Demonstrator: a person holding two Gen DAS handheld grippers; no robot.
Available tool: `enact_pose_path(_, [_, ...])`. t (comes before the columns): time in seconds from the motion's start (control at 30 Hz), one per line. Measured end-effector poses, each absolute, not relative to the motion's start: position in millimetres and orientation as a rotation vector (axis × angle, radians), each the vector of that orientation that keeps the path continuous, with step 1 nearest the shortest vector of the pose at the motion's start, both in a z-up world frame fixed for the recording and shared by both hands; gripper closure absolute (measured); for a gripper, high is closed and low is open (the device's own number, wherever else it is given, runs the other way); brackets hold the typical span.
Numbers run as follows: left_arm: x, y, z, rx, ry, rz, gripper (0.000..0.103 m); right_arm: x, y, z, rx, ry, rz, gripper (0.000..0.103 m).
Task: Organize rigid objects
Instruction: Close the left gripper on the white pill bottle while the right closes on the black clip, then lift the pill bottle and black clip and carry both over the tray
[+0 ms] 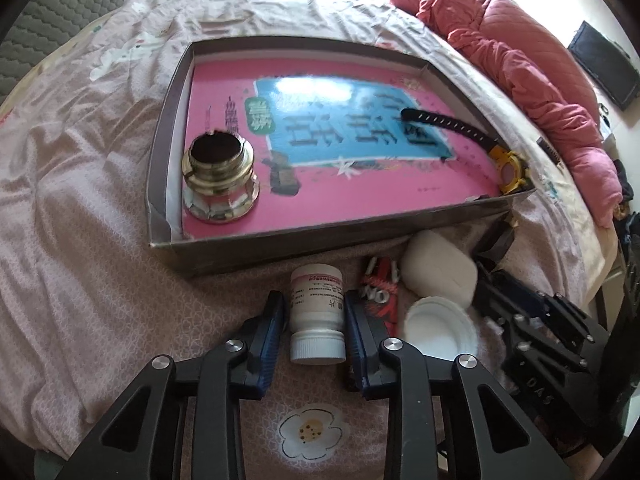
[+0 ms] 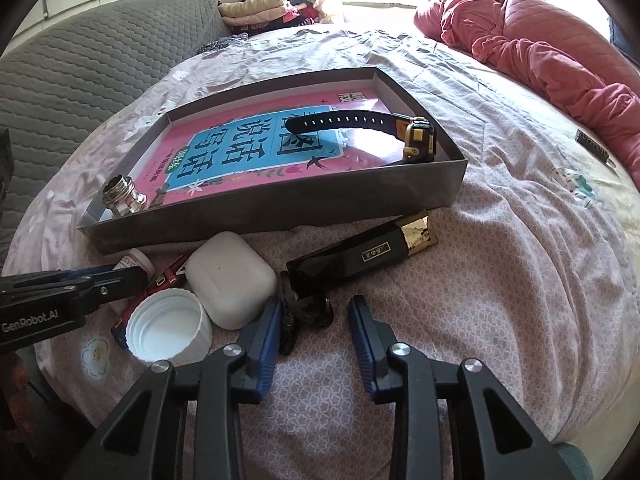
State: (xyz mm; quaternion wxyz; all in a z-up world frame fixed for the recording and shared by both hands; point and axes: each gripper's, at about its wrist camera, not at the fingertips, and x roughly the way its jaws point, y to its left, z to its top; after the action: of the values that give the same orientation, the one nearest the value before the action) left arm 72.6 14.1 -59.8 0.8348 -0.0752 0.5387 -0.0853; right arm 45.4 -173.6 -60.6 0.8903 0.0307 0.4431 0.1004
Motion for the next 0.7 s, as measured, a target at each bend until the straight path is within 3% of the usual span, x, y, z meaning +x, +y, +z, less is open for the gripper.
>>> enact_pose_path(0.17, [73,12,-65,-0.151,1.143,-0.174,0.073,45,-177,-60,0.081,0.912,0.237,0.079])
enact_pose_path(0.7, [69,16,-63,-0.183,1.140,-0.171,0.076,35,-189,-51,0.145,0.882,0.298,0.079])
